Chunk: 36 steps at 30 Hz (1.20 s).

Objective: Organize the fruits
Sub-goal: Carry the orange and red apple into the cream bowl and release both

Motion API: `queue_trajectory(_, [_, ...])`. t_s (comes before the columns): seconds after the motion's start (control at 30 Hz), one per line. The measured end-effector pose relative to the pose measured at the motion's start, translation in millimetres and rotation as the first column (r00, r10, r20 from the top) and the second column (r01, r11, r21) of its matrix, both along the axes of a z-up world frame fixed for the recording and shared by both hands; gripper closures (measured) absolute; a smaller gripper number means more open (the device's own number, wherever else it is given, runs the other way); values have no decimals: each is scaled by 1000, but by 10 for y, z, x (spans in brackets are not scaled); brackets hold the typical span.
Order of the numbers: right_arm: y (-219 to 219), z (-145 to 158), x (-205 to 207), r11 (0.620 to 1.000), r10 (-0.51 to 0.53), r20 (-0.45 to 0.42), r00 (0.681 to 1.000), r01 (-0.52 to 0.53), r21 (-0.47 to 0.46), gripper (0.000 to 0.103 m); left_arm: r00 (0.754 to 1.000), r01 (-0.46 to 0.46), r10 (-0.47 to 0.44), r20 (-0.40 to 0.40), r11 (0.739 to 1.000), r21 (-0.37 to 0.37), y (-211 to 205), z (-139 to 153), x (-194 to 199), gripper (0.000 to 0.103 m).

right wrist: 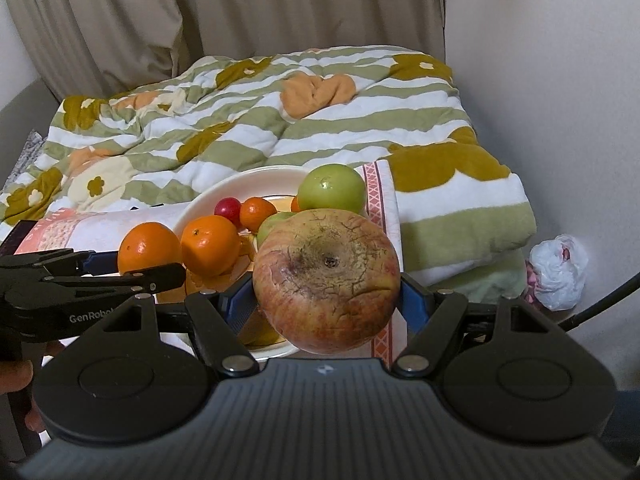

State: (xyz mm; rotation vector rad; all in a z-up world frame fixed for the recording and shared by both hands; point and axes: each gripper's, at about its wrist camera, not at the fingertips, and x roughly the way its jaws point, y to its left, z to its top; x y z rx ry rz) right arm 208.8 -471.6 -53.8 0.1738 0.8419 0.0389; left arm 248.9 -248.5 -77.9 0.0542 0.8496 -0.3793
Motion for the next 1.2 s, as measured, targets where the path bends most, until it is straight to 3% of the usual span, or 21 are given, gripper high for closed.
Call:
queue_trajectory(0.1, [7, -5, 11, 1000, -3, -3, 1000, 3, 1, 14, 1000, 1, -1, -12, 1000, -1, -3, -24, 10, 38])
queue_trajectory(0.2, [8, -4, 16, 1000, -4, -2, 1000, 4, 1, 14, 1000, 0, 0, 11, 1000, -28, 36, 32, -10, 4])
queue_trajectory(0.23, [4, -3, 19, 1000, -4, -2, 1000, 4, 3, 14, 999, -11, 12, 35, 999, -37, 60, 78, -31, 1])
queue_trajectory(0.57, [33, -28, 76, 1000, 10, -7, 1000, -10, 25, 14, 995, -69, 71, 63, 997, -40, 331, 321, -203, 1])
queue_trajectory(1.13, [213, -281, 239, 996, 91, -12, 996, -91, 9, 13, 976, -210, 212, 42, 977, -45, 629, 378, -584, 1])
queue_trajectory(1.2, [201, -249, 195, 995, 101, 36, 994, -102, 19, 5, 975, -218, 220, 41, 975, -46, 638, 379, -627, 1])
